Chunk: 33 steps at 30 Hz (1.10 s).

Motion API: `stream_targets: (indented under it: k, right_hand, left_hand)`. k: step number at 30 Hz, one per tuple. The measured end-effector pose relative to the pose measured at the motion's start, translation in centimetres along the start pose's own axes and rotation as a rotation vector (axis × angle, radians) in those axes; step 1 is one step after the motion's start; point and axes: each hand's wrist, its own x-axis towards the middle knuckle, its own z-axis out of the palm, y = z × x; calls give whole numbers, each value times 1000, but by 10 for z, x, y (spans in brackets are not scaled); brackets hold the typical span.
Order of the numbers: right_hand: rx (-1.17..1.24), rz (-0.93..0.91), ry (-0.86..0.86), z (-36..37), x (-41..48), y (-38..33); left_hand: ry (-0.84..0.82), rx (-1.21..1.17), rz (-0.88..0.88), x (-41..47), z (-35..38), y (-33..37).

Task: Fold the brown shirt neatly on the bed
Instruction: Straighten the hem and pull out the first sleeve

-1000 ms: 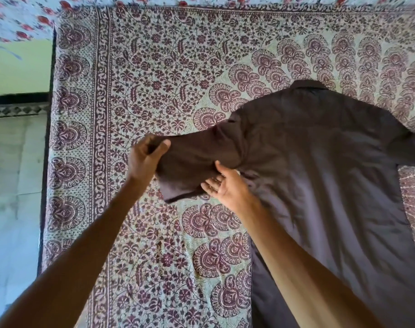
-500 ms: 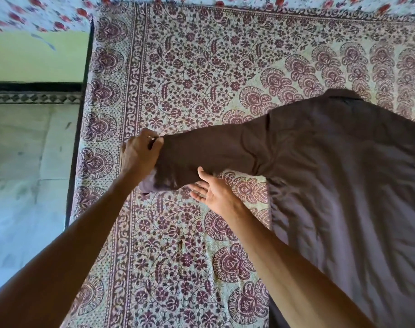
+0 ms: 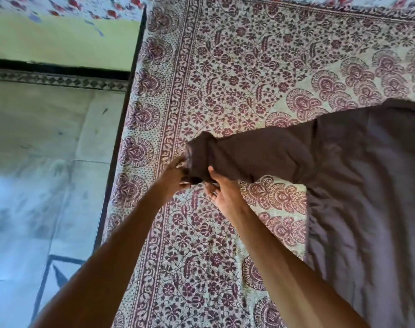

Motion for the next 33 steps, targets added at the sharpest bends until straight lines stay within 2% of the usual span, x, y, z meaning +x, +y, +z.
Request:
stream_targets:
  k: [2, 5, 7, 10, 13, 15, 18, 20, 22, 24, 25, 27, 29, 33]
  right_hand:
    - [9, -102, 91, 9, 1, -2]
    - [-8, -200, 96, 16, -7, -9]
    - [-95, -205, 82, 18, -16, -17]
    - [-182, -118, -5, 17, -26, -38]
    - [-321, -66, 9, 7, -27, -54]
    - [-455, -113, 126, 4, -22, -57]
    - [-661, -202, 278, 8, -14, -56]
    - [-488, -133, 221, 14, -11, -48]
    - [-213, -24, 78, 19, -10, -38]
    - [-9, 43, -22, 20, -8, -27]
    - [68, 55, -37, 21, -8, -22]
    - [186, 65, -39, 19, -6, -14]
    - [259, 59, -23, 18, -5, -8]
    - [338, 58, -84, 18, 0, 2]
  left_hand:
    - [-85, 43, 86, -6, 4, 5]
    - [18, 93, 266, 5, 4, 8]
    - [27, 108, 351, 14, 2, 13]
    - [-247, 109, 428, 20, -9, 26]
    - [-443, 157, 392, 18, -15, 41]
    - [-385, 254, 368, 16, -16, 48]
    - [-174, 668, 442, 18, -37, 58]
    - [-128, 834, 463, 19, -59, 65]
    - [-125, 1013, 389, 17, -79, 74]
    - [-218, 1246, 272, 10, -89, 84]
    - [-282, 1276, 238, 8, -93, 86]
    - [-371, 1271, 227, 1, -95, 85]
    - [-393, 1256, 233, -2, -97, 77]
    - [-245, 1084, 322, 1, -110, 76]
